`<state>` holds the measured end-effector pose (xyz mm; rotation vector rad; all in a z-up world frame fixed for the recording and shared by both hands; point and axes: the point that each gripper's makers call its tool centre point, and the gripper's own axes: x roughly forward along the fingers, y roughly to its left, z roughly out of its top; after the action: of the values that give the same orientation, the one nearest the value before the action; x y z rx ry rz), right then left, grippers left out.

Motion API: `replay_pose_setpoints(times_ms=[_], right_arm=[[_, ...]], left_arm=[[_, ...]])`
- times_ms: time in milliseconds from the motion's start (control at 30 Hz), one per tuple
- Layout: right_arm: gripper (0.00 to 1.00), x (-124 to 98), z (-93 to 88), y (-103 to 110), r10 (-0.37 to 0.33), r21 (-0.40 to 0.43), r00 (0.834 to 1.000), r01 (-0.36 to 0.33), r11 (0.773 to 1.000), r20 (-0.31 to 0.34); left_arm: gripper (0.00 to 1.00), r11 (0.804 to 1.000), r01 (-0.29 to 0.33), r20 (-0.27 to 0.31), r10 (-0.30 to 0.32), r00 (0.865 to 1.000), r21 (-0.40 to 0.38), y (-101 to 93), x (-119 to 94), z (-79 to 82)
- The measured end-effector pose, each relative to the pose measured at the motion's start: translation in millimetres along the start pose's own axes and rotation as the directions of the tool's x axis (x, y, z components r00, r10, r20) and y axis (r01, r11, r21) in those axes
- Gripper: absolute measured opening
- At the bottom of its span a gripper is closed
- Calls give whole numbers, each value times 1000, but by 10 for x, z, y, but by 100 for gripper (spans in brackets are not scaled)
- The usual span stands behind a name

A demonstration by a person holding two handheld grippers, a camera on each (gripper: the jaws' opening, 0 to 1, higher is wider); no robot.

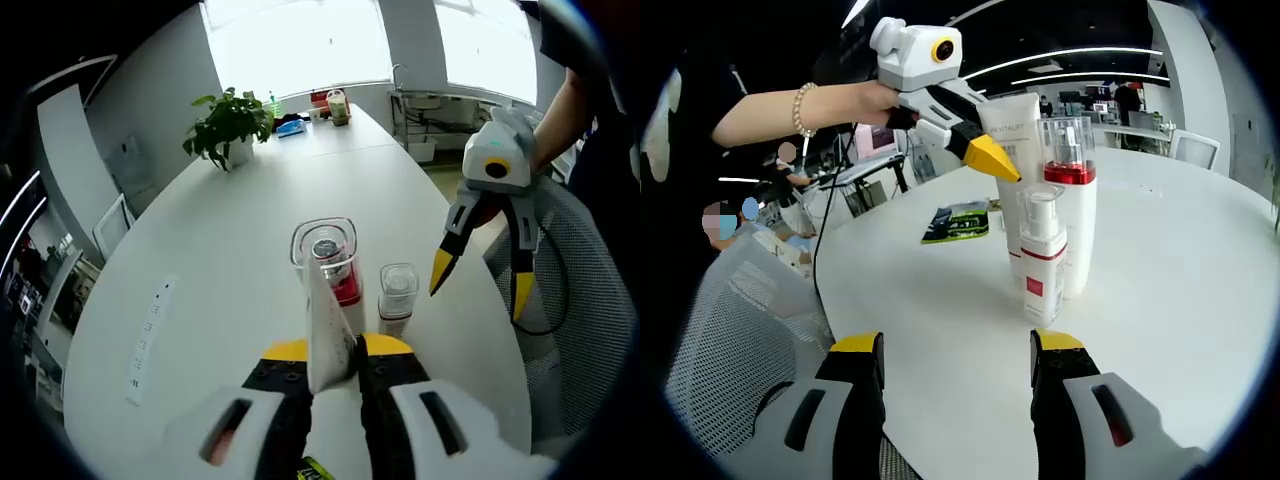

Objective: Arrange the skincare products in the storage area until every visible bottle or jar stands upright without overlapping.

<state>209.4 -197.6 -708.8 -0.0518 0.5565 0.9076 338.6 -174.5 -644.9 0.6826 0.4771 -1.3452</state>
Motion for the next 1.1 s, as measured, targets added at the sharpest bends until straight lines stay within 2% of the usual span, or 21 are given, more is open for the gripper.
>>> replay_pose_setpoints(times_ms=[67, 100, 200, 300, 433, 600, 767, 867, 967, 1100], right_arm=[[59, -4, 2, -6, -3, 2, 1000, 3, 1000, 1], [59, -6, 2, -8, -4, 5, 1000, 4, 1000, 1], [59, -20, 4, -17, -11, 6, 1000, 11, 1000, 1], [60, -30, 5, -17, -14, 4, 1000, 14, 1000, -1], [62, -30, -4, -18, -19, 4, 1000, 19, 1000, -8], [66, -32, 6, -37, -31, 2, 999, 31, 1000, -8], [74, -39, 25, -63, -54, -3, 998, 54, 999, -15], [75, -35, 37, -59, -53, -15, 998, 53, 998, -16], [78, -9, 18, -35, -45, -63, 998, 42, 997, -44], [77, 12, 32, 43, -25, -70, 999, 22, 997, -48]], left_arm=[[38, 999, 8, 24, -8, 1000, -31, -21, 2, 22], [40, 999, 1, 27, 0, 1000, -35, -4, -5, 21], [36, 999, -8, 22, 8, 1000, -32, 14, -26, 16], [41, 999, -27, 17, 28, 999, -39, 37, -76, 14], [43, 994, -54, 25, 57, 998, -98, 43, -181, 1], [48, 986, -86, 25, 91, 996, -143, 6, -281, -85], [51, 963, -109, 40, 122, 992, -247, -56, -391, -149], [54, 956, -124, 38, 138, 990, -265, -104, -445, -183], [57, 946, -138, 36, 155, 987, -295, -162, -508, -198], [58, 924, -152, 56, 183, 981, -351, -209, -603, -218]])
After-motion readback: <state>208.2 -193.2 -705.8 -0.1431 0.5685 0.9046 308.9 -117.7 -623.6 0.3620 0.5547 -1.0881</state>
